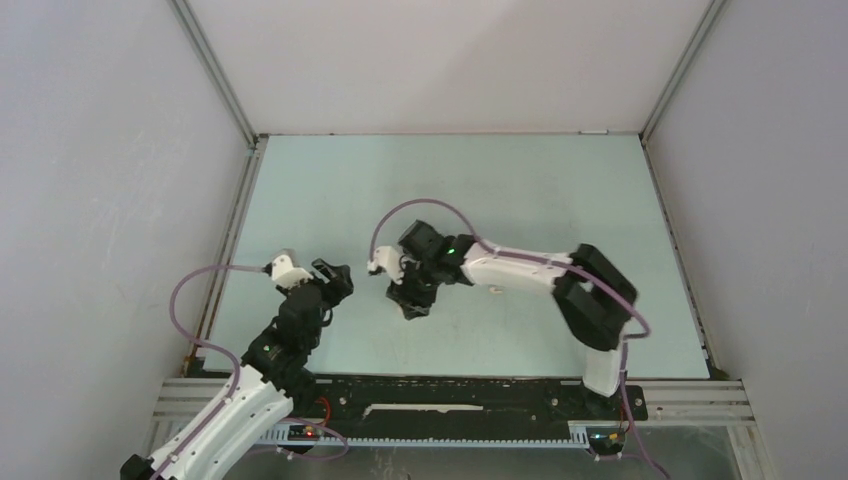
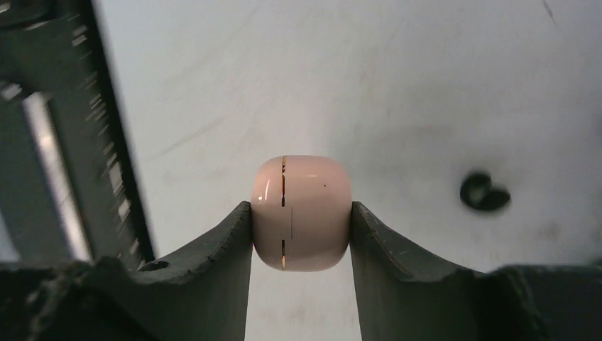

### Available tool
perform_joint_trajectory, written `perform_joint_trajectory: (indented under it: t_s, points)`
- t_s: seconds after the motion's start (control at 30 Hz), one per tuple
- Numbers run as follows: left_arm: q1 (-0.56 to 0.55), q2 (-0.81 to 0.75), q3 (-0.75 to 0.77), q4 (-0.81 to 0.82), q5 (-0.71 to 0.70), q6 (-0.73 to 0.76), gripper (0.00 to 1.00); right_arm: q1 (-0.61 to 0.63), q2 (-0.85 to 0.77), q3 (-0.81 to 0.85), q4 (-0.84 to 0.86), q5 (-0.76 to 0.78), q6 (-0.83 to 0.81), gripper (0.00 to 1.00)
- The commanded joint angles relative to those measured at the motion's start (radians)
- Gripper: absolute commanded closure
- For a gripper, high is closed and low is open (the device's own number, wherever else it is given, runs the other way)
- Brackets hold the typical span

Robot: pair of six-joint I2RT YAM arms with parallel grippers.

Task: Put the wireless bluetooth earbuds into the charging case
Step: Pick up the charging case from the center of the board, then pass from the right arm to the left

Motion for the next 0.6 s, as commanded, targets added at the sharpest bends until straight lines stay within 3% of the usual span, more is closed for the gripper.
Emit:
perform_joint_trajectory:
  t_s: [0.0,0.17,0.27,0.4,0.57]
  points:
    - [0.005,0.039,-0.051,0.417,0.295,0.163,0.3,-0.118,-0.265,-0.061,-0.213,-0.279,-0.135,0.75]
    - [-0.008,0.224,-0.092,0.866,0.747,0.177,0.43,-0.296,-0.326,-0.096,-0.527,-0.569,-0.296,0.73]
    - [-0.11,0.289,-0.091,1.007,0.803,0.272,0.47,-0.371,-0.319,-0.13,-0.612,-0.73,-0.355,0.76]
    - [-0.29,0.331,-0.056,0.997,0.8,0.484,0.47,-0.417,-0.268,-0.139,-0.741,-0.898,-0.48,0.78]
    - [-0.473,0.427,-0.014,0.902,0.811,0.737,0.4,-0.434,-0.209,-0.12,-0.907,-0.94,-0.632,0.78]
